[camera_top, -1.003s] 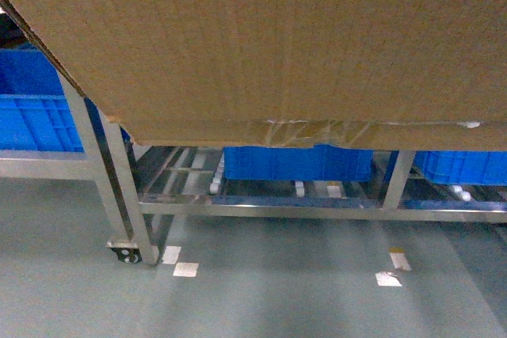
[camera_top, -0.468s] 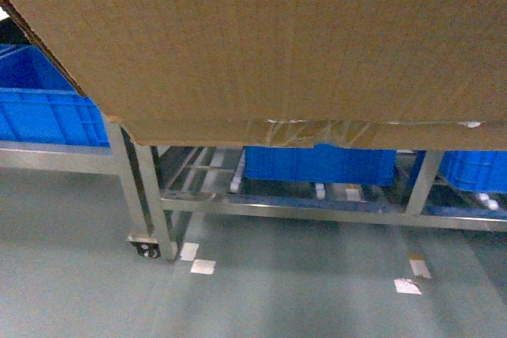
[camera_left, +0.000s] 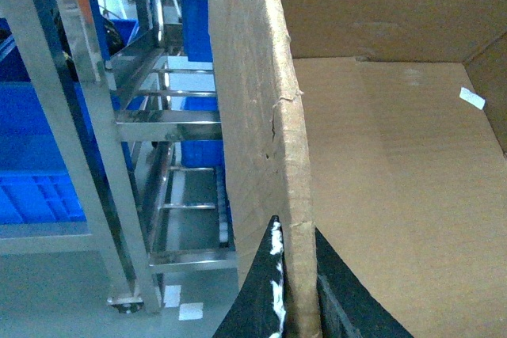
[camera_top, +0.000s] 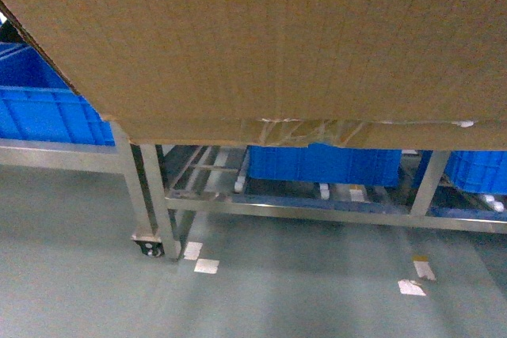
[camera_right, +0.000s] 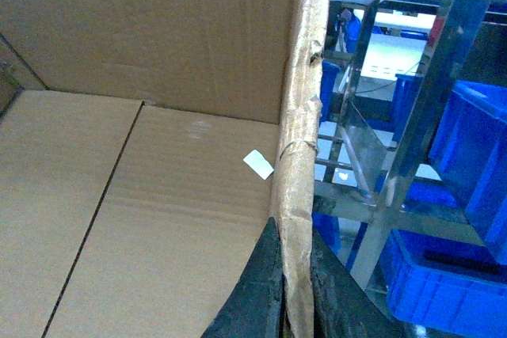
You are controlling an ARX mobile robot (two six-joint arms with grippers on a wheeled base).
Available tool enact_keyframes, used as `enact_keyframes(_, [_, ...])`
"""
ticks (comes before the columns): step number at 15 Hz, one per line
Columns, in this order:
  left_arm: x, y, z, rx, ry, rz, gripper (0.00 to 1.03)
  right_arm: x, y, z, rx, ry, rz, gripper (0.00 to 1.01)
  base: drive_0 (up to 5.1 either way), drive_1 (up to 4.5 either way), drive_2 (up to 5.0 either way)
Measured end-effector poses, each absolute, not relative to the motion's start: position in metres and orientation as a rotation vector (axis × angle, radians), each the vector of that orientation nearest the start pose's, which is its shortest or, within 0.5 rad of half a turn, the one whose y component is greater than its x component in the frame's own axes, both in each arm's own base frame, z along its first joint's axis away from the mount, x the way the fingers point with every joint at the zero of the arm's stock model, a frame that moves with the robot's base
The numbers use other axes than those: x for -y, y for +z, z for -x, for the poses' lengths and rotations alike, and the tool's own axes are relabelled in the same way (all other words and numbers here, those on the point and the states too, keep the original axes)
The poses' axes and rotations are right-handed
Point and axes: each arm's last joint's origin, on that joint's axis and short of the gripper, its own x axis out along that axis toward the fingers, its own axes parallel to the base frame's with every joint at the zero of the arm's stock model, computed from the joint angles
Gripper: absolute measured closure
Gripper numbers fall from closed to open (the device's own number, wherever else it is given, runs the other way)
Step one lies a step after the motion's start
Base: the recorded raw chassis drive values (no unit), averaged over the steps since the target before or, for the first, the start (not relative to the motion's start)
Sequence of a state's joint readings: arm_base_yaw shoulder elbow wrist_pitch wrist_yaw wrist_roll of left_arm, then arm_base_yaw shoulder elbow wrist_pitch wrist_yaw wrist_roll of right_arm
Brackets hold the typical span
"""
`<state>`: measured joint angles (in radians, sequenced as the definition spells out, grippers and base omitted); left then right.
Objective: Sort boxes to right shelf from conveyor
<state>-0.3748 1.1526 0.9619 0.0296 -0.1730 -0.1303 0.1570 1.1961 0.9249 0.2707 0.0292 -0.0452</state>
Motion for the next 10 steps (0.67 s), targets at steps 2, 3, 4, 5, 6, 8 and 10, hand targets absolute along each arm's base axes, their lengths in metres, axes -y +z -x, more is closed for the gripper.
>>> enact_keyframes(2, [0.0910,0.3418,-0.2433,-0.168,-0.194,0.086,1.01,-0.0414,0.3413,-0.2690,0.002,0.125,0.045,0.98,0.0,0.00,0.0])
enact_keyframes(3, [0.0913,0.3418,-0.2432,-0.168,-0.194,0.086,1.01,-0.0412,0.3412,-0.2690,0.001,0.124,0.045,0.98,0.0,0.00,0.0])
enact_keyframes(4, [0.0911,0.3418,-0.2433,-0.168,-0.194,0.086,1.01,-0.0414,0.3413,-0.2690,0.002,0.125,0.045,0.98,0.0,0.00,0.0])
enact_keyframes(5, [0.0907,0.3418,-0.2434,-0.168,-0.192,0.086,1.01,-0.0416,0.3413,-0.2690,0.002,0.126,0.045,0.98,0.0,4.07,-4.1])
enact_keyframes(6, [0.0906,0.3414,-0.2434,-0.172,-0.192,0.085,1.01,-0.0416,0.3412,-0.2688,0.000,0.127,0.045,0.98,0.0,4.07,-4.1])
enact_keyframes(8, [0.0906,0.3426,-0.2426,-0.165,-0.191,0.086,1.01,-0.0413,0.3423,-0.2680,0.006,0.125,0.045,0.98,0.0,4.07,-4.1])
enact_keyframes(10, [0.0906,0.3427,-0.2426,-0.164,-0.191,0.087,1.01,-0.0412,0.3424,-0.2680,0.007,0.125,0.045,0.98,0.0,4.07,-4.1])
